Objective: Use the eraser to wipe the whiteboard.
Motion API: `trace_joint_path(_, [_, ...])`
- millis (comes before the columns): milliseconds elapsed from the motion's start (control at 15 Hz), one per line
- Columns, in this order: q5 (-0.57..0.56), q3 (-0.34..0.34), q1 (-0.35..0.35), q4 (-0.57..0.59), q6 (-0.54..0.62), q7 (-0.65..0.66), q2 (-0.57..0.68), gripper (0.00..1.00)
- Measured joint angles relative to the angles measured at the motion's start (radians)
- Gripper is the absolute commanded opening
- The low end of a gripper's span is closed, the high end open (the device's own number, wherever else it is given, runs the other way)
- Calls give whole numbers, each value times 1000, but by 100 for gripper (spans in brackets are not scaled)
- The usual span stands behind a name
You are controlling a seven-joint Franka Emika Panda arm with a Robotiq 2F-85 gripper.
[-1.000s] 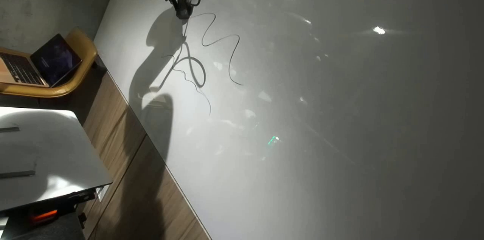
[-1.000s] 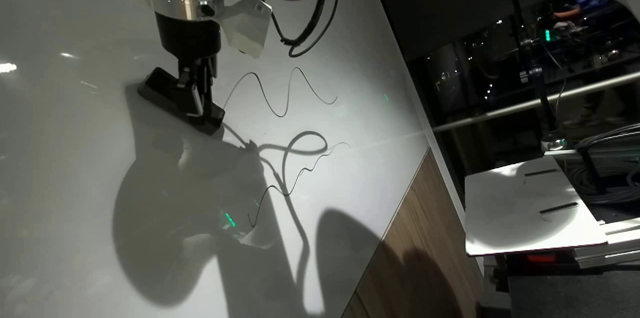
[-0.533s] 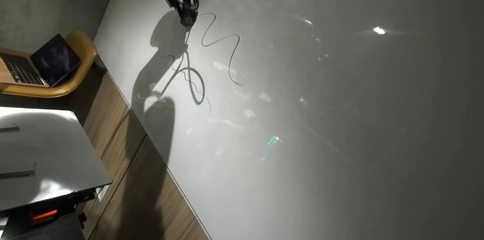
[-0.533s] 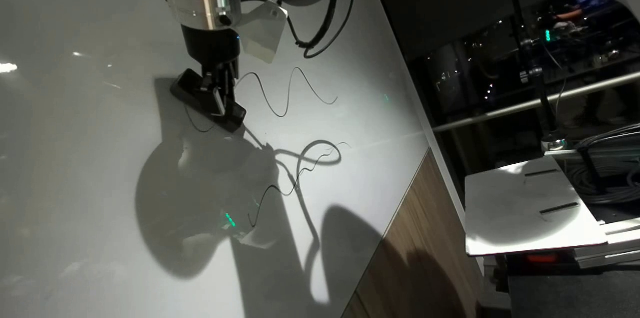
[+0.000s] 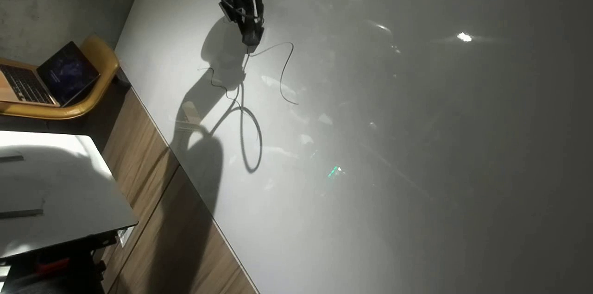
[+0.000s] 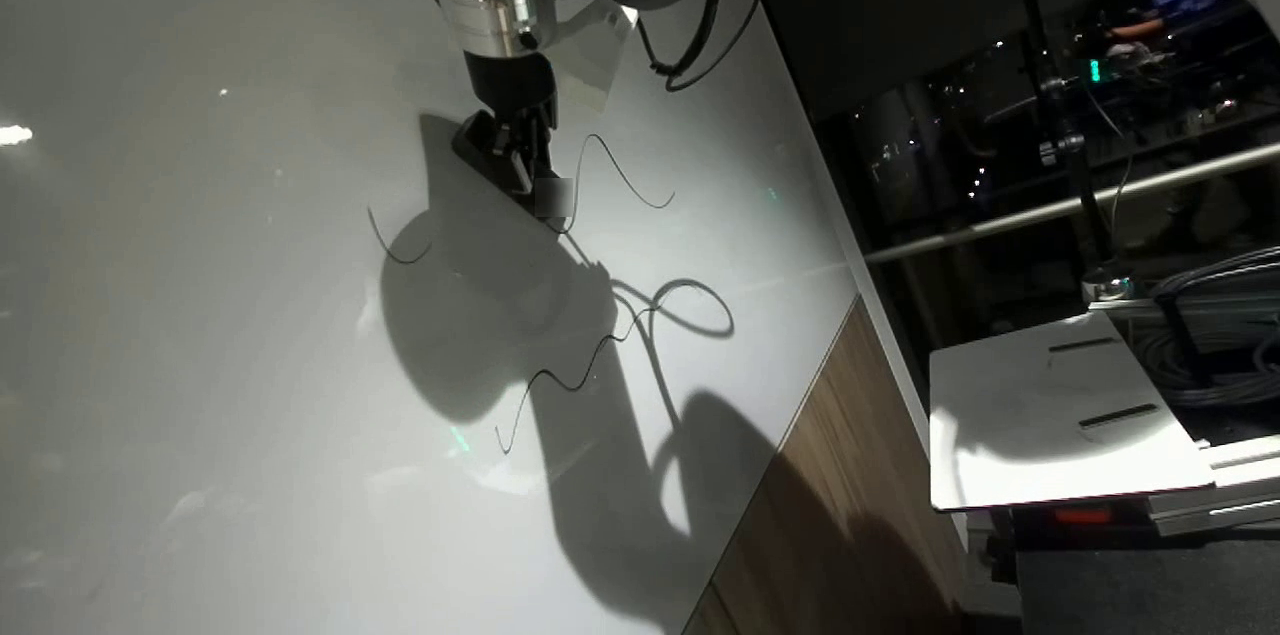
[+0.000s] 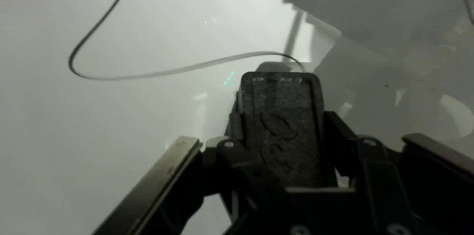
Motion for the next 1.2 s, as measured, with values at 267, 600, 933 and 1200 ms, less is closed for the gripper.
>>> trace_joint_path(267, [14,-41,-63,-42,0,-2,-54,30])
trace_joint_path(600, [56,-93,-131,-51,0,-65,-78,30])
trace_joint_path(933, [69,-84,-137,-27,-36,-87,-62,30])
trace_joint_path(1200, [66,-52,-117,16,-114,-85,-20,30])
